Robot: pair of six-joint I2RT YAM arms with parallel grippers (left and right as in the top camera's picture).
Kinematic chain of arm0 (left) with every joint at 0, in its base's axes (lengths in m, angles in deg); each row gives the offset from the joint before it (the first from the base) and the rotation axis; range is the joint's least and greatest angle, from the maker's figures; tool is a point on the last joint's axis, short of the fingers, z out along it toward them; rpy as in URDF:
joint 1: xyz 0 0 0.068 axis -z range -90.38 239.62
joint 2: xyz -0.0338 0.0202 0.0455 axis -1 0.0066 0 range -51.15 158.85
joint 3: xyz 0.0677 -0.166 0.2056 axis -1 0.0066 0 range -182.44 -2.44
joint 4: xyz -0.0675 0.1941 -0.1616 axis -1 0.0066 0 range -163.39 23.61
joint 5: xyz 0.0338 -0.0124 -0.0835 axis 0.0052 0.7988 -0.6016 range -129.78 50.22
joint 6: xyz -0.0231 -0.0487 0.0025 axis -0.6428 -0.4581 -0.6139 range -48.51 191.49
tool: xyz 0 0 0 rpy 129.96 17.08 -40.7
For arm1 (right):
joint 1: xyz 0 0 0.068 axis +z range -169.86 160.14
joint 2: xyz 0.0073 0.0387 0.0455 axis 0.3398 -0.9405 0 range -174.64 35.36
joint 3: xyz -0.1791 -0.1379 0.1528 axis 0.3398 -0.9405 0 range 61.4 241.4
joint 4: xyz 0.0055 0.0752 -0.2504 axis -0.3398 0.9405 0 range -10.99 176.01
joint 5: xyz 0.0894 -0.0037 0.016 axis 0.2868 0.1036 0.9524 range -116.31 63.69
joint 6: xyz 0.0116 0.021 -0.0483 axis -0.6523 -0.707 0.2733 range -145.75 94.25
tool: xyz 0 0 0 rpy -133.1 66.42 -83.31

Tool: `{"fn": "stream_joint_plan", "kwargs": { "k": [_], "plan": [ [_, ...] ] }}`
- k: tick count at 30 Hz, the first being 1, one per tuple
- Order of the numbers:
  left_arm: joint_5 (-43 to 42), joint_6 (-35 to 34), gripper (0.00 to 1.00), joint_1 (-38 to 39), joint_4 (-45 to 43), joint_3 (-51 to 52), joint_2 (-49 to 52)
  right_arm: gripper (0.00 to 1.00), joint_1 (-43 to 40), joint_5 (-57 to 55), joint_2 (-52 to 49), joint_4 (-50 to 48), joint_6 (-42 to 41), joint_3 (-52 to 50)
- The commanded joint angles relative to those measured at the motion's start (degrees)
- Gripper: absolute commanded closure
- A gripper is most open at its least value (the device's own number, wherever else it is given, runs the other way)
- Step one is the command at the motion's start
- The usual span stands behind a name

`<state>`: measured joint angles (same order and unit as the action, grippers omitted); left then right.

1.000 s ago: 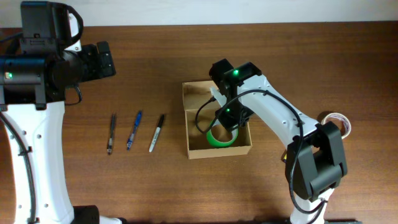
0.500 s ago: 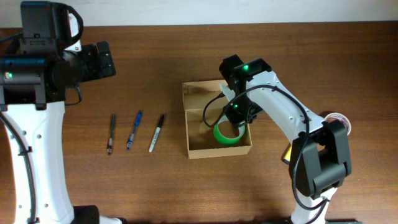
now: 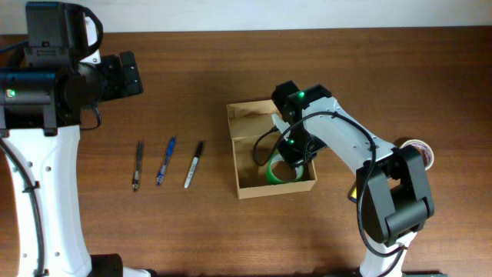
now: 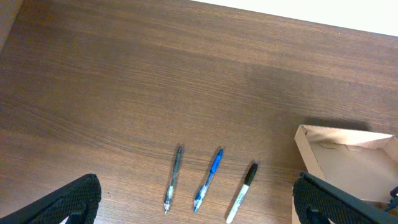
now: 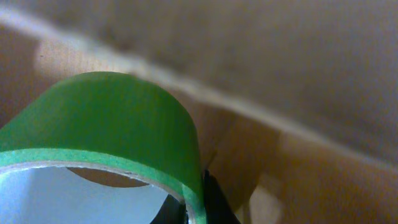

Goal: Pack container
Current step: 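Lower the green tape into the box and open the right gripper, then move the right gripper back over the white masking tape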

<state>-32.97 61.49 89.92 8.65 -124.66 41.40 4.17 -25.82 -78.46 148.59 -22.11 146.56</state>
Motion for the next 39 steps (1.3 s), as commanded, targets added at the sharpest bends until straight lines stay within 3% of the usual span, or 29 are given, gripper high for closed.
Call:
{"fn": "stream_joint_plan", "kwargs": {
  "k": [1, 3, 6, 7, 11, 14, 21, 25, 34, 39],
  "plan": [
    [-0.59, 1.16, 0.01, -0.20, -0.13, -0.83, 0.39, 0.96, -0.07, 0.83, 1.90, -0.48, 0.37, -0.59],
    [-0.59, 1.16, 0.01, -0.20, -0.11, -0.83, 0.39, 0.91, -0.07, 0.83, 1.90, -0.55, 0.37, -0.59],
    [-0.61, 1.16, 0.01, -0.20, -0.11, -0.83, 0.39, 0.61, -0.07, 0.85, 1.90, -0.31, 0.37, -0.57],
    [-0.61, 1.16, 0.01, -0.20, -0.11, -0.83, 0.39, 0.56, -0.07, 0.83, 1.92, 0.02, 0.37, -0.48],
    [-0.61, 1.16, 0.01, -0.20, -0.17, -0.83, 0.39, 0.55, -0.04, 0.83, 2.03, 3.02, 0.37, 1.60],
    [-0.61, 1.14, 0.01, -0.20, -0.17, -0.83, 0.39, 0.60, 0.00, 1.44, 2.93, 7.26, 0.33, 6.27],
    [-0.61, 1.14, 0.01, -0.20, -0.13, -0.83, 0.39, 0.62, -0.20, 0.63, 7.80, 17.38, -1.40, 30.91],
    [-0.61, 1.16, 0.01, -0.20, -0.02, -0.83, 0.39, 0.52, -4.81, -9.14, 8.46, 21.86, -4.07, 42.56],
    [-0.61, 1.14, 0.01, -0.20, 0.04, -0.83, 0.39, 0.44, -28.83, -7.19, 8.00, 24.04, -7.19, 36.59],
    [-0.61, 1.14, 0.01, -0.20, 0.07, -0.83, 0.39, 0.44, -40.04, -6.49, 7.58, 19.12, -7.10, 26.38]
  ]
}}
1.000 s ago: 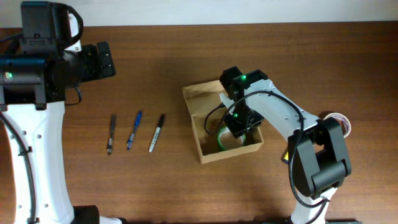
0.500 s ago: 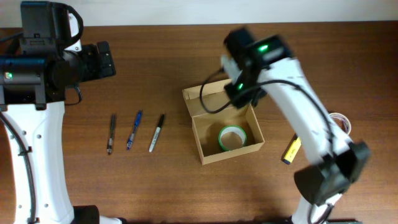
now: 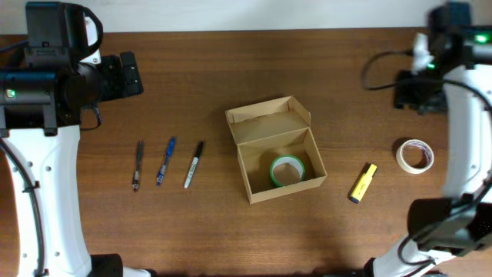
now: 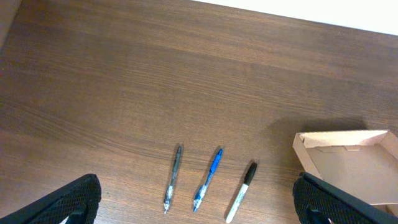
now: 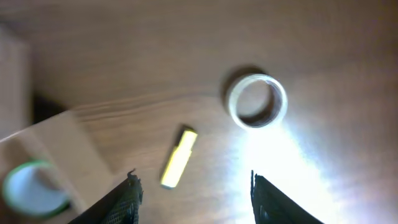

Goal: Pack container
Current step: 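Move the right gripper back over the white masking tape, then lower the right gripper and grasp the white masking tape rim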

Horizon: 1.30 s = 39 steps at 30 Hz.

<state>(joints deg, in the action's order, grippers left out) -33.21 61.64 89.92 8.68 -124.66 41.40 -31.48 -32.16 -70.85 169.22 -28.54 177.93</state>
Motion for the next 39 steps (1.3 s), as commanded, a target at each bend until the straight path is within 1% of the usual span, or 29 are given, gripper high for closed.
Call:
{"fn": "stream_joint_plan", "kwargs": {
  "k": [1, 4, 8, 16, 19, 29, 34, 39],
  "plan": [
    [-0.37, 1.01, 0.01, -0.20, 0.04, -0.83, 0.39, 0.44, -5.46, 0.13, -0.02, -2.97, -0.63, -7.61],
    [-0.37, 0.98, 0.01, -0.20, -0.02, -0.83, 0.39, 0.43, -7.52, 1.53, -0.02, -8.72, 0.85, -17.40],
    [-0.35, 1.01, 0.01, -0.20, -0.20, -0.83, 0.39, 0.43, -7.52, 1.57, -0.02, -16.74, 1.05, -28.72],
    [-0.37, 0.98, 0.01, -0.20, -0.13, -0.83, 0.39, 0.43, -7.43, 5.18, -0.02, -30.27, 1.29, -43.63],
    [-0.37, 0.98, 0.01, -0.20, -0.13, -0.83, 0.39, 0.43, -7.58, 5.14, -0.09, -33.64, 1.33, -45.44],
    [-0.37, 1.01, 0.01, -0.20, 1.25, -0.83, 0.39, 0.43, -7.63, 3.50, -0.22, -42.53, 3.43, -45.44],
    [-0.37, 1.01, 0.01, -0.20, 1.53, -0.83, 0.39, 0.43, -7.65, 2.40, -1.95, -43.98, 5.35, -45.44],
    [-0.37, 1.01, 0.01, -0.20, 1.57, -0.83, 0.39, 0.43, -7.65, 2.32, -5.31, -44.50, 5.55, -45.44]
  ]
}}
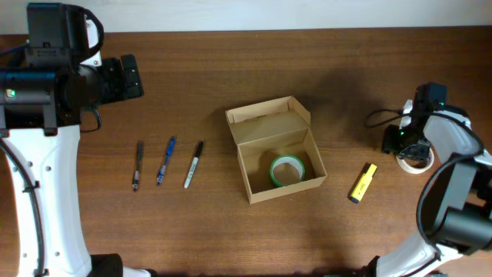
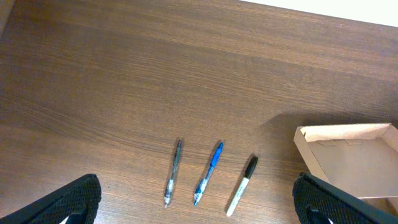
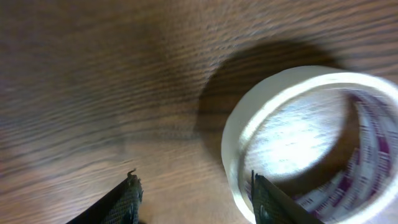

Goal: Pack container
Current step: 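Lower the right gripper and grasp the white masking tape rim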

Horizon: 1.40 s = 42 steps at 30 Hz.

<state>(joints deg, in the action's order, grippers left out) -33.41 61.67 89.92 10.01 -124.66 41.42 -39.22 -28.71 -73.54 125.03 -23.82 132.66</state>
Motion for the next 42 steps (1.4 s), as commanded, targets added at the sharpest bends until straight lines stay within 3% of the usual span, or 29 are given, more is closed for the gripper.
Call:
{"fn": "stream_joint_plan", "kwargs": {
  "k": [1, 5, 7, 14, 15, 29, 42],
  "plan": [
    [-0.17, 0.96, 0.01, -0.20, 0.24, -0.83, 0.37, 0.43, 0.09, -1.05, -3.17, -0.48, 0.83, -0.17],
    [-0.17, 0.98, 0.01, -0.20, 0.24, -0.83, 0.37, 0.44, 0.09, -1.03, -4.72, -1.11, 0.83, -0.17],
    [-0.17, 0.96, 0.01, -0.20, 0.24, -0.83, 0.37, 0.51, 0.09, -0.96, -5.05, -1.31, 0.83, -0.17],
    [-0.17, 0.98, 0.01, -0.20, 0.20, -0.83, 0.37, 0.95, 0.11, -0.81, -5.05, -1.75, 0.55, -0.17],
    [-0.15, 0.96, 0.01, -0.20, 0.17, -0.83, 0.37, 0.96, 0.11, -0.59, -5.05, -1.75, 0.55, -0.17],
    [0.00, 0.98, 0.01, -0.20, 0.17, -0.83, 0.37, 0.96, 0.11, 0.61, -4.44, 0.24, -1.77, -0.13],
    [0.04, 2.60, 0.01, -0.20, 0.37, -0.83, 0.37, 0.96, 0.11, 0.24, 6.01, 7.74, -1.53, 5.88]
  ]
}}
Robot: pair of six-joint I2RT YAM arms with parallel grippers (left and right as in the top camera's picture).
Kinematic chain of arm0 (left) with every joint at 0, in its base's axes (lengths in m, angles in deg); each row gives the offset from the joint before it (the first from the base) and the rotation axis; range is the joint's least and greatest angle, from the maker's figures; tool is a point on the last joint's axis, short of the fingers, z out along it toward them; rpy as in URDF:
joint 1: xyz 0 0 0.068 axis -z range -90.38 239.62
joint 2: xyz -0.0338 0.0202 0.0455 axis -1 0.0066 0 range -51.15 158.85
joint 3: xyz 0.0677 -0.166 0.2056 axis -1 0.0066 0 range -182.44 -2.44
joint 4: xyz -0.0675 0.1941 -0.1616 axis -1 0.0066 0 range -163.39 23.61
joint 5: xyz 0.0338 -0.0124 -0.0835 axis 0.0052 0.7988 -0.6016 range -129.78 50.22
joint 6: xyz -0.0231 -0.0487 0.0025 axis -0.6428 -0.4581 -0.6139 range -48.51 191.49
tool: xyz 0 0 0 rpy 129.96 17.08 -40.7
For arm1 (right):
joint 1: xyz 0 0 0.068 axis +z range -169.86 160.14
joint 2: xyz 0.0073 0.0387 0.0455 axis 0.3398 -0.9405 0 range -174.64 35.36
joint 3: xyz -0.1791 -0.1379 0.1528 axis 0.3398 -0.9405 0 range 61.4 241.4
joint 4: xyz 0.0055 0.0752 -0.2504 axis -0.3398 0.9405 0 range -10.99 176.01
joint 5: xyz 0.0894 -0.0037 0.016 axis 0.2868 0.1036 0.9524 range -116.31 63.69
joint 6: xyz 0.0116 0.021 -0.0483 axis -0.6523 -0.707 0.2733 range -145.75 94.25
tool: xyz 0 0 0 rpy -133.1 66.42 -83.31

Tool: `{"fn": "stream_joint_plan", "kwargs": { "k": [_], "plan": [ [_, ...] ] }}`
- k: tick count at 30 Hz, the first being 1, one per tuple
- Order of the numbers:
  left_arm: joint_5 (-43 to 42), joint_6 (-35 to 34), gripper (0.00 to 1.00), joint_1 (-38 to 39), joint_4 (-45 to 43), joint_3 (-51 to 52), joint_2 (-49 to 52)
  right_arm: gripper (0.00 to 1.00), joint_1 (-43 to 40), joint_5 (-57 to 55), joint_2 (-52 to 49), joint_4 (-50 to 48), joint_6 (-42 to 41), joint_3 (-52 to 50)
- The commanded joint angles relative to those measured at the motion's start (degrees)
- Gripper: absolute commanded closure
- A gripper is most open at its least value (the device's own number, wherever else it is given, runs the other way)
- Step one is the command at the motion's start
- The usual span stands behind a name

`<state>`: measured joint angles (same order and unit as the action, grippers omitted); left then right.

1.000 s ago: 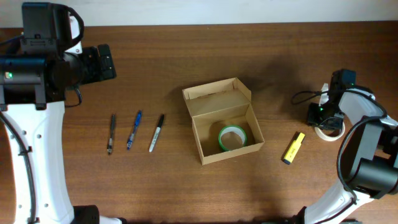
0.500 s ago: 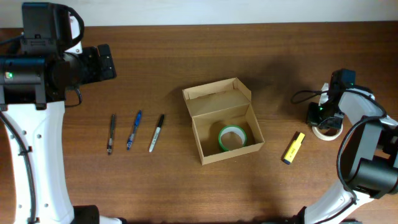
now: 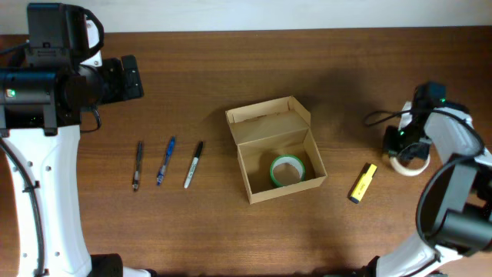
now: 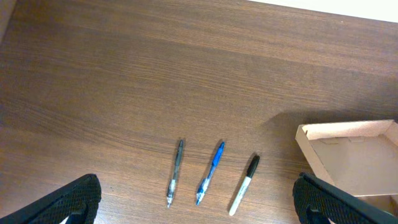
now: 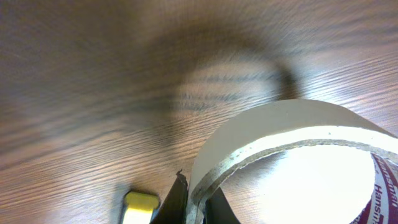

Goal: Pack container
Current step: 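Lower the right gripper and grasp the white masking tape rim, then carry the white masking tape over the box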

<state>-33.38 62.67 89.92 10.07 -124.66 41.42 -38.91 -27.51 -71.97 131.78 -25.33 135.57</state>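
An open cardboard box (image 3: 275, 154) stands mid-table with a green tape roll (image 3: 287, 170) inside it. At the right edge my right gripper (image 3: 403, 151) is shut on the wall of a white tape roll (image 3: 416, 165), whose wall (image 5: 261, 140) stands pinched between the dark fingertips (image 5: 176, 202) in the right wrist view. A yellow highlighter (image 3: 362, 183) lies between the box and that roll; its end (image 5: 140, 204) shows by the fingers. My left gripper (image 4: 196, 205) is open, high over the pens, holding nothing.
Three pens lie in a row left of the box: a dark pen (image 3: 138, 165), a blue pen (image 3: 166, 160) and a black-capped white marker (image 3: 194, 163). The box's lid flap (image 3: 265, 114) stands open at its far side.
My right gripper, open around the white tape roll's wall before, is now shut on that wall, and the roll looks tilted up. The left arm has not moved.
My right gripper was down in the box with the green roll. Then the roll lay in the box and the gripper was open high at the right. Later it straddled the white roll's wall, and now it grips it.
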Motion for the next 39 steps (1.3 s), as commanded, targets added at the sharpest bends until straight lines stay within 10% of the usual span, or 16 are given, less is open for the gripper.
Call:
{"fn": "stream_joint_plan", "kwargs": {
  "k": [1, 12, 23, 39],
  "plan": [
    [0.04, 1.84, 0.01, -0.20, 0.39, -0.83, 0.37, 0.96, -0.20, -0.96, 5.03, 1.66, -0.02, 3.34],
    [0.00, 2.08, 0.01, -0.20, -0.17, -0.83, 0.37, 0.96, 4.87, -0.94, 8.74, 15.78, 0.66, 12.00],
    [0.00, 2.08, 0.01, -0.20, -0.50, -0.83, 0.37, 0.96, 31.89, -0.70, 10.64, 30.21, 0.59, 39.06],
    [-0.63, 2.08, 0.01, -0.20, -0.28, -0.83, 0.37, 0.96, 60.67, 2.89, 5.68, 20.52, -8.46, 18.62]
  ]
}}
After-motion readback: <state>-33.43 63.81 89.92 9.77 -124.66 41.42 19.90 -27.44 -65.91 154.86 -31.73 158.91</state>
